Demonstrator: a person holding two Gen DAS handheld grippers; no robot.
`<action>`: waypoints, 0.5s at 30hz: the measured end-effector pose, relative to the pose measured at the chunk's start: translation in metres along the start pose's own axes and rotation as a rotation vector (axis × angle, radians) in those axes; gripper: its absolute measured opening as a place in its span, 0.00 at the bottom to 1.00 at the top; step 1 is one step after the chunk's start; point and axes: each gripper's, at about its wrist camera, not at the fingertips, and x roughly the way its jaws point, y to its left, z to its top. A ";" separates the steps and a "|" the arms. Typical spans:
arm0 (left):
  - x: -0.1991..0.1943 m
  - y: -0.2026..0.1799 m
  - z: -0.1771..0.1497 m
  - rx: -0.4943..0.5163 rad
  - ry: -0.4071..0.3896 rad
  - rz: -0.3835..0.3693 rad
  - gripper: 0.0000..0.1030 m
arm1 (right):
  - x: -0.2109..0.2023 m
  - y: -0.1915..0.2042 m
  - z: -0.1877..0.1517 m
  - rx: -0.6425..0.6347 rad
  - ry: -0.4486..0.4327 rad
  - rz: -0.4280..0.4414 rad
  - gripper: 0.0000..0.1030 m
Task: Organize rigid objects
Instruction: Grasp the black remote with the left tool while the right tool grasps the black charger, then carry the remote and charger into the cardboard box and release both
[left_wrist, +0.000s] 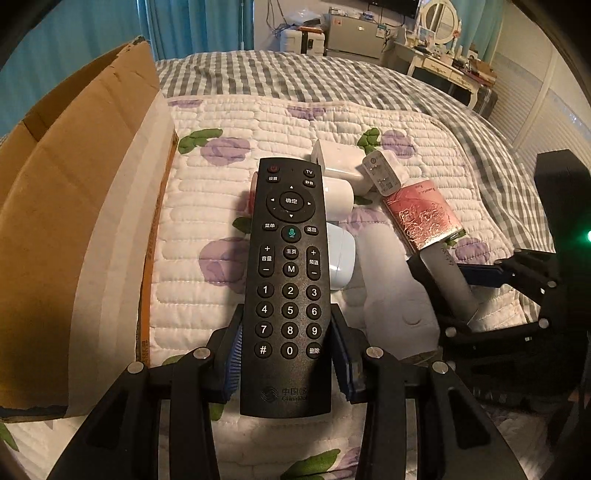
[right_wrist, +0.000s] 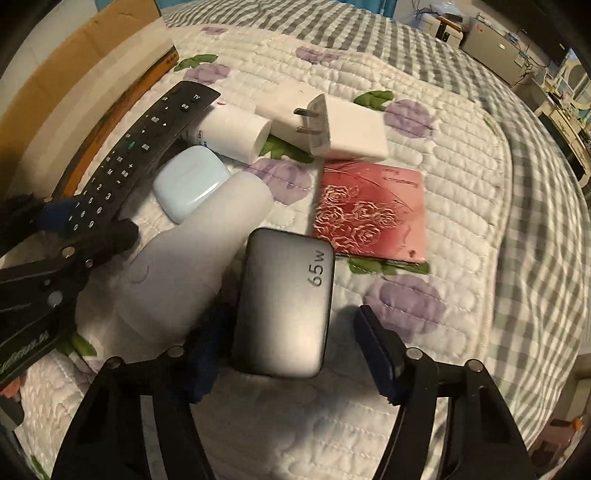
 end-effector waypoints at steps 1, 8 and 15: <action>-0.001 0.000 0.000 -0.001 -0.001 -0.003 0.40 | 0.001 -0.001 0.001 0.010 -0.005 0.010 0.61; -0.012 0.003 -0.002 -0.018 -0.017 -0.032 0.40 | -0.010 -0.004 0.001 0.044 -0.057 0.034 0.44; -0.039 0.003 0.004 -0.018 -0.068 -0.064 0.40 | -0.045 -0.017 0.002 0.104 -0.131 -0.048 0.43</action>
